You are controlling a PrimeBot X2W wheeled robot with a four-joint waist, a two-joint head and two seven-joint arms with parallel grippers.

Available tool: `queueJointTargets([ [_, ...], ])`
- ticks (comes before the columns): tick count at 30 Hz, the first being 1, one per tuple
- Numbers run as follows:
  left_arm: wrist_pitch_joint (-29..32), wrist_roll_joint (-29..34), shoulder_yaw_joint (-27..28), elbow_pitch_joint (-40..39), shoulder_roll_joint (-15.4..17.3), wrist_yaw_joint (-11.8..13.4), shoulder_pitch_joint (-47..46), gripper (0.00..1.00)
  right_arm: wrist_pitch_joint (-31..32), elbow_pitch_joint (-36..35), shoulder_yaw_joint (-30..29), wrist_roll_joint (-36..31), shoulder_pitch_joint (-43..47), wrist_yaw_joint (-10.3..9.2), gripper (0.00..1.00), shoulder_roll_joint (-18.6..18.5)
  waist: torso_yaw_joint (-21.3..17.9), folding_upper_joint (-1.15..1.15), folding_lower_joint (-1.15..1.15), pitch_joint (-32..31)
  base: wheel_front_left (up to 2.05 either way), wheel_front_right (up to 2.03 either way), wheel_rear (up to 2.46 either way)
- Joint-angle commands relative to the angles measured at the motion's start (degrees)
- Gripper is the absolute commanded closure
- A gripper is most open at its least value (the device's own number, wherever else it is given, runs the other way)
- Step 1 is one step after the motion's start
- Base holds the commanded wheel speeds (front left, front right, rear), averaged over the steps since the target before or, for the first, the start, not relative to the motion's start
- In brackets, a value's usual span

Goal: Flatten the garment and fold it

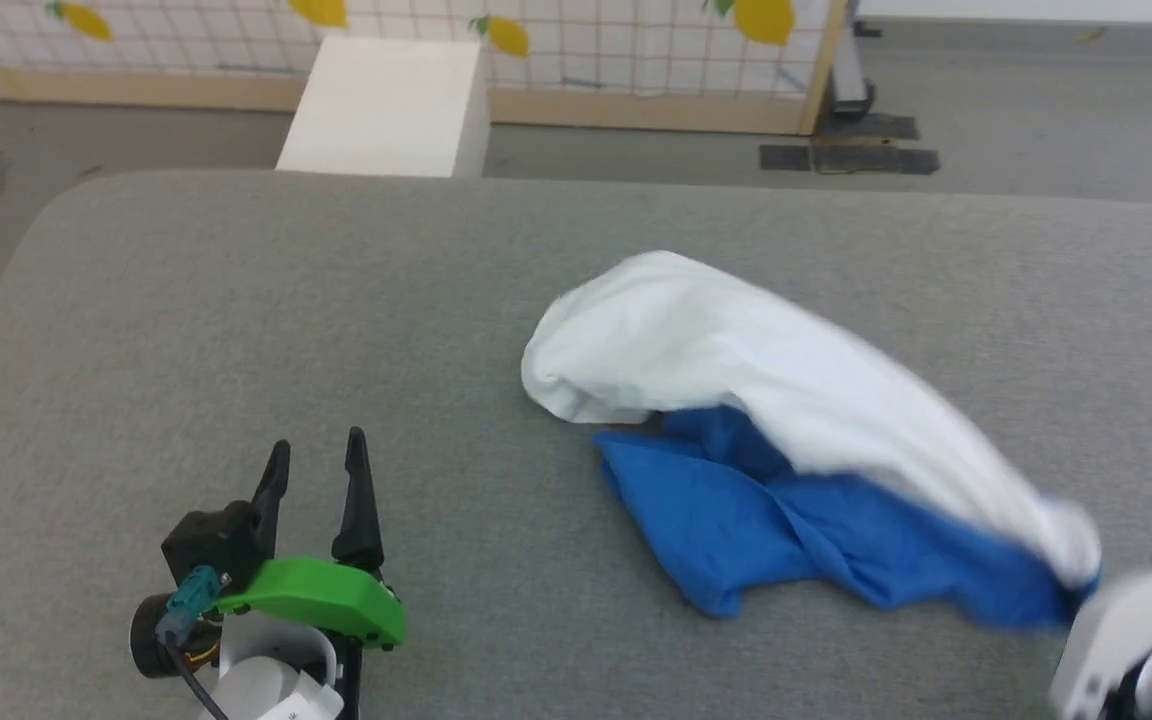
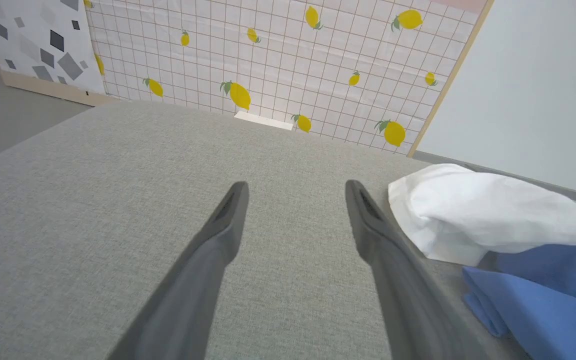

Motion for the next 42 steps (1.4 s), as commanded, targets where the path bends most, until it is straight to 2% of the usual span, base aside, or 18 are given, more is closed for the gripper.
queueJointTargets([
  [1,-0.06,-0.11,-0.06,0.24,-0.19,-0.28,0.54,0.0,1.42,-0.26,-0.28,0.81,2.11,-0.08,1.0,1.17,-1.55,0.0,0.0,-1.07,0.0,0.0,0.0],
  [2,0.04,-0.23,-0.06,0.38,-0.16,-0.28,0.54,0.0,1.34,-0.71,-0.42,1.42,3.03,-0.08,1.0,1.62,-1.86,0.0,0.0,-1.07,0.0,0.0,0.0],
  [3,0.1,-0.35,-0.08,0.43,-0.19,-0.31,0.52,0.0,0.61,-1.16,-0.47,2.19,3.42,-0.08,0.87,1.87,-2.02,0.0,0.0,-1.03,0.0,0.0,0.0],
  [4,0.34,-0.55,-0.16,0.57,-0.22,-0.43,0.48,0.0,-0.33,-1.6,-0.41,2.49,3.72,-0.08,0.0,2.03,-2.12,0.0,0.0,-1.05,0.0,0.0,0.0],
  [9,1.54,-1.81,-0.44,1.05,-0.63,-0.94,0.27,0.0,-8.32,-4.47,-1.52,5.66,2.61,-0.08,0.0,2.34,-2.87,0.0,0.0,-1.76,0.0,0.0,0.0],
  [13,5.98,-3.58,-2.64,0.81,-2.14,-2.42,-1.41,0.0,-13.19,-5.66,-4.42,5.27,1.37,-0.08,0.0,2.36,-3.27,0.0,0.0,-2.15,0.0,0.0,0.0],
  [17,15.22,-5.51,-6.81,2.37,-4.37,-3.13,-5.66,0.0,-13.85,-5.88,-5.45,3.9,0.89,-0.08,0.0,2.37,-4.03,0.0,0.0,-1.76,0.0,0.0,0.0],
  [21,29.72,-6.36,-13.65,7.02,-6.12,-1.98,-11.24,0.0,-13.54,-5.63,-5.14,3.85,0.43,-0.08,0.0,2.37,-5.42,0.0,0.0,-0.37,0.0,0.0,0.0],
  [24,37.74,-6.33,-17.75,10.55,-6.68,-0.69,-15.23,0.0,-13.51,-5.01,-4.21,4.18,-0.2,-0.08,0.0,2.37,-7.07,0.0,0.0,1.12,0.0,0.0,0.0],
  [28,44.65,-6.57,-21.04,14.76,-6.94,1.03,-17.9,0.0,-14.01,-4.03,-3.64,4.37,-1.04,-0.08,0.0,2.37,-8.95,0.0,0.0,2.75,0.0,0.0,0.0],
  [31,46.18,-7.93,-22.13,16.23,-7.01,0.33,-18.07,0.0,-14.38,-3.5,-3.48,4.65,-1.59,-0.08,0.0,2.37,-9.93,0.0,0.0,3.68,0.0,0.0,0.0],
  [33,44.83,-8.67,-22.52,16.33,-7.05,-0.29,-18.07,0.85,-14.74,-3.26,-3.87,4.51,-1.77,-0.08,0.0,2.37,-10.06,0.0,0.0,4.1,0.0,0.0,0.0],
  [34,43.64,-9.63,-22.24,16.26,-7.07,-0.58,-17.86,1.0,-14.93,-3.06,-4.13,4.43,-1.82,-0.08,0.0,2.37,-10.0,0.0,0.0,4.2,0.0,0.0,0.0],
  [37,39.33,-12.92,-21.01,14.68,-7.1,-0.9,-17.46,1.0,-15.33,-2.49,-4.91,4.14,-1.7,-0.08,0.0,2.38,-9.2,0.0,0.0,3.91,0.0,0.0,0.0],
  [42,30.28,-16.82,-14.36,10.0,-6.71,1.09,-16.97,1.0,-15.54,-1.9,-5.44,3.48,-1.19,-0.08,0.0,2.38,-5.93,0.0,0.0,1.97,0.0,0.0,0.0],
])
